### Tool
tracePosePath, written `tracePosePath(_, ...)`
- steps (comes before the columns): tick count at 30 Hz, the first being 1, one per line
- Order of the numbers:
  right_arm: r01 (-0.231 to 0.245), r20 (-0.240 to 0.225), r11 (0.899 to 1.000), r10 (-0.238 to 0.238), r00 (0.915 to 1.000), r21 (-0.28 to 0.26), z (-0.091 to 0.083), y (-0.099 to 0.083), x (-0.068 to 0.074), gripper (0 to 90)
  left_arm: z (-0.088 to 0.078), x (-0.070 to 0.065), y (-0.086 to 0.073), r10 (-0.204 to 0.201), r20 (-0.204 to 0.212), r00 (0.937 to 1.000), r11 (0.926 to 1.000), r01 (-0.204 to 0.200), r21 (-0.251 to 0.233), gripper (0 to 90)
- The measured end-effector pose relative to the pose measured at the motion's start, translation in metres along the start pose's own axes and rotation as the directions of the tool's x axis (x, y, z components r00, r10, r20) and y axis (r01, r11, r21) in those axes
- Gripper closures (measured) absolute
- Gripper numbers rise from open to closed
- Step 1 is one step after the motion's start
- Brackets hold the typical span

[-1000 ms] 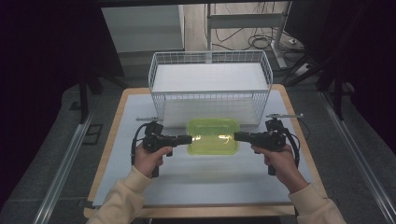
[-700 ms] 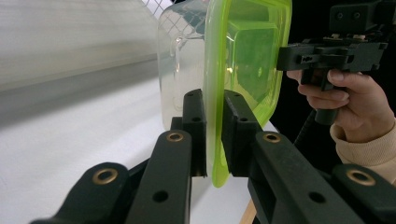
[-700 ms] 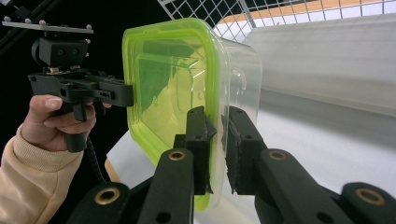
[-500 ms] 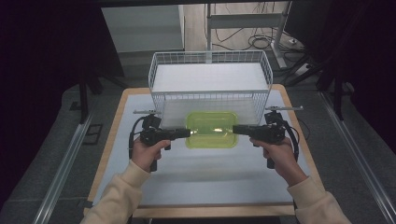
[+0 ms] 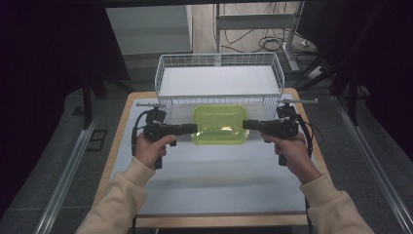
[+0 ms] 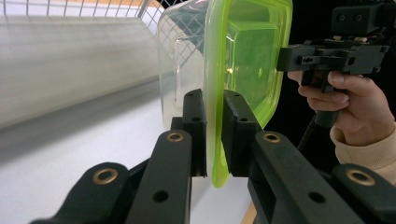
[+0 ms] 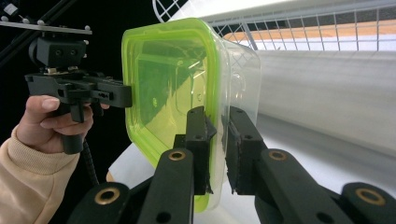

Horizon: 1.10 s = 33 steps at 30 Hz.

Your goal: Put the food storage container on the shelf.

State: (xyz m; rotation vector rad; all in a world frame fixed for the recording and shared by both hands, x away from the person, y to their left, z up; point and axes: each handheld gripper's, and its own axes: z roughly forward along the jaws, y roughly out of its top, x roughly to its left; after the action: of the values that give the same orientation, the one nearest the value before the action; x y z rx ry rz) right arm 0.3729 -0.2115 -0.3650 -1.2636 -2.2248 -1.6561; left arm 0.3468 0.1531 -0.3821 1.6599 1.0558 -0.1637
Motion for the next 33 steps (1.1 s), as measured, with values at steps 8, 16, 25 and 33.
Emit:
tracePosePath(8, -0.011, 0.01, 1.0, 0.011, 0.9999, -0.01, 0.0, 0.022, 0.001, 80.3, -0.002, -0.003, 0.025, 0.016, -0.017, 0.9997, 0.9999, -0.016, 0.0, 81.4)
tracePosePath(16, -0.011, 0.023, 1.0, 0.012, 0.9997, -0.024, 0.004, 0.041, -0.003, 80.2, -0.001, 0.003, 0.047, 0.01, -0.023, 0.9997, 0.9999, -0.01, 0.004, 81.4)
tracePosePath(25, -0.014, 0.03, 1.0, 0.014, 0.9995, -0.027, 0.007, 0.062, -0.004, 80.1, -0.001, 0.008, 0.071, 0.003, -0.024, 0.9997, 1.0, -0.003, -0.004, 81.3)
tracePosePath(33, -0.025, 0.042, 0.999, 0.027, 0.9988, -0.039, 0.013, 0.087, -0.008, 80.1, 0.001, 0.015, 0.096, 0.0, -0.032, 0.9995, 0.9999, 0.0, -0.012, 81.2)
